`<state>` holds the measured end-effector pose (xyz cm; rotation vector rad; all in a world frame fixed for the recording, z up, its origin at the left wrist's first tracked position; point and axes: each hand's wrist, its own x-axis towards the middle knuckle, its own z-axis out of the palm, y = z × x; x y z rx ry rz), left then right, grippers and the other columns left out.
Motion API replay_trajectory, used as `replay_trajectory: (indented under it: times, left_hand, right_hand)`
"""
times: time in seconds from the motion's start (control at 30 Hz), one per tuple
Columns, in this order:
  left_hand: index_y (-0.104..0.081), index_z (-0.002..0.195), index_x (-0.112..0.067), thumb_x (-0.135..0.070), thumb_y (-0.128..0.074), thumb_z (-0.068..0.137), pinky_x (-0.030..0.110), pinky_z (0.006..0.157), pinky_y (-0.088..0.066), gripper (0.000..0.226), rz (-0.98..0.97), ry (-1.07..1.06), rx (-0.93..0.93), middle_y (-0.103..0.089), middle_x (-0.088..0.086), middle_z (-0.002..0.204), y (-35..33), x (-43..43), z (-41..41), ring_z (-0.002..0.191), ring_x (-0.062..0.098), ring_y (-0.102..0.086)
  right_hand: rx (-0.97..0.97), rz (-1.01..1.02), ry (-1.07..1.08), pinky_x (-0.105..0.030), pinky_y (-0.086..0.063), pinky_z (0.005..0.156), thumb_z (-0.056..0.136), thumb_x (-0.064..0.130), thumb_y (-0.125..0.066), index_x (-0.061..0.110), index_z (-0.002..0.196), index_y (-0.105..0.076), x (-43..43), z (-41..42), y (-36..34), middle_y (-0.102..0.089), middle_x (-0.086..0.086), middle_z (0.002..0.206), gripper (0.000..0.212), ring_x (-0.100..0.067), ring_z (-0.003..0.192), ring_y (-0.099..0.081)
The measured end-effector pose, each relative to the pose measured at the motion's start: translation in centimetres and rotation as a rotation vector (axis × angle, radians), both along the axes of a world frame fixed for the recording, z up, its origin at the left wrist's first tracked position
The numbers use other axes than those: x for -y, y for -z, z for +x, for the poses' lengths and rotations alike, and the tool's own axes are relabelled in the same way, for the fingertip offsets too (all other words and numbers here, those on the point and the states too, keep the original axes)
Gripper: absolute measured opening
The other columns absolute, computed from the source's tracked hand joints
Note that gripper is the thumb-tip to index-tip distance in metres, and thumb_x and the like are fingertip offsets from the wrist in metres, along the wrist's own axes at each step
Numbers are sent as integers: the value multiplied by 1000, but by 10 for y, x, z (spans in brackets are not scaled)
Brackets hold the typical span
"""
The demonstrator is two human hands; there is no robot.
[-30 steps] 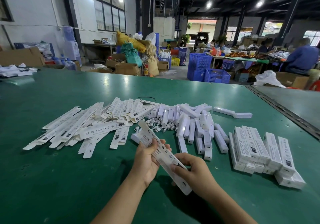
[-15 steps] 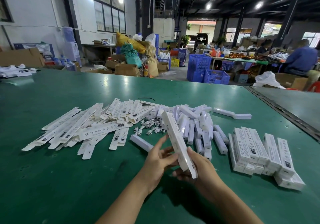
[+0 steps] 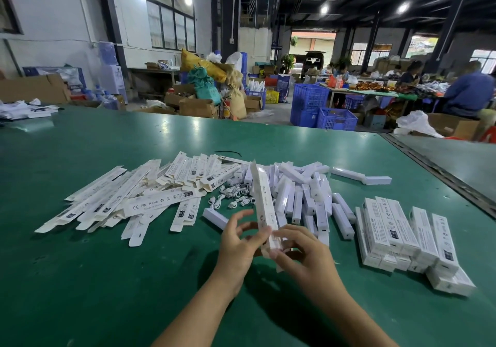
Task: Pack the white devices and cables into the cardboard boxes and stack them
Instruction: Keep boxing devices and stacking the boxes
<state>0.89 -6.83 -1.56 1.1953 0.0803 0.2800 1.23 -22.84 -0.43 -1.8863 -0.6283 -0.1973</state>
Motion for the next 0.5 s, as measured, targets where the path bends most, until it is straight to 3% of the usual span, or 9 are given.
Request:
replay_trajectory:
  times: [0.13, 0.27, 0.33, 0.43, 0.5]
  left_hand:
    - [-70, 105, -25, -34, -82, 68, 36, 75, -59, 40, 30, 92, -7, -72, 12, 108, 3, 3, 1, 98, 30, -72]
    - [-69, 120, -24, -31, -62, 91, 41, 91, -55, 31, 98, 219, -38, -74, 6, 115, 5, 8, 1, 104, 24, -69]
    - [-65, 127, -19, -25, -52, 100, 45, 99, -52, 30, 113, 256, -65, -70, 8, 121, 5, 10, 1, 106, 24, -66]
    - [-59, 134, -14, -20, -43, 105, 34, 88, -55, 33, 124, 304, -74, -70, 5, 126, 4, 11, 0, 114, 21, -67]
    - [-54, 139, -12, -18, -41, 106, 36, 99, -52, 36, 134, 324, -79, -67, 5, 131, 3, 10, 0, 121, 20, -64]
  right_hand:
    - [-56, 58, 40, -20, -56, 71, 84, 22, -76, 39, 106, -66, -1, 0, 1, -70, 12, 96, 30, -10, 83, -70]
    - [-32, 70, 193, -7, -45, 60, 84, 18, -76, 30, 90, -69, 1, 3, 1, -72, 16, 75, 15, 0, 68, -68]
    - [3, 40, 195, -7, -47, 61, 84, 16, -76, 24, 84, -70, 3, 3, 2, -72, 17, 73, 10, 1, 67, -68]
    - [18, 40, 149, -11, -52, 66, 82, 17, -78, 22, 87, -68, 3, 3, 2, -73, 16, 78, 13, -1, 72, -71]
    - [31, 23, 144, -12, -53, 70, 78, 19, -82, 29, 91, -63, 3, 4, 1, -72, 20, 83, 25, 0, 77, -70]
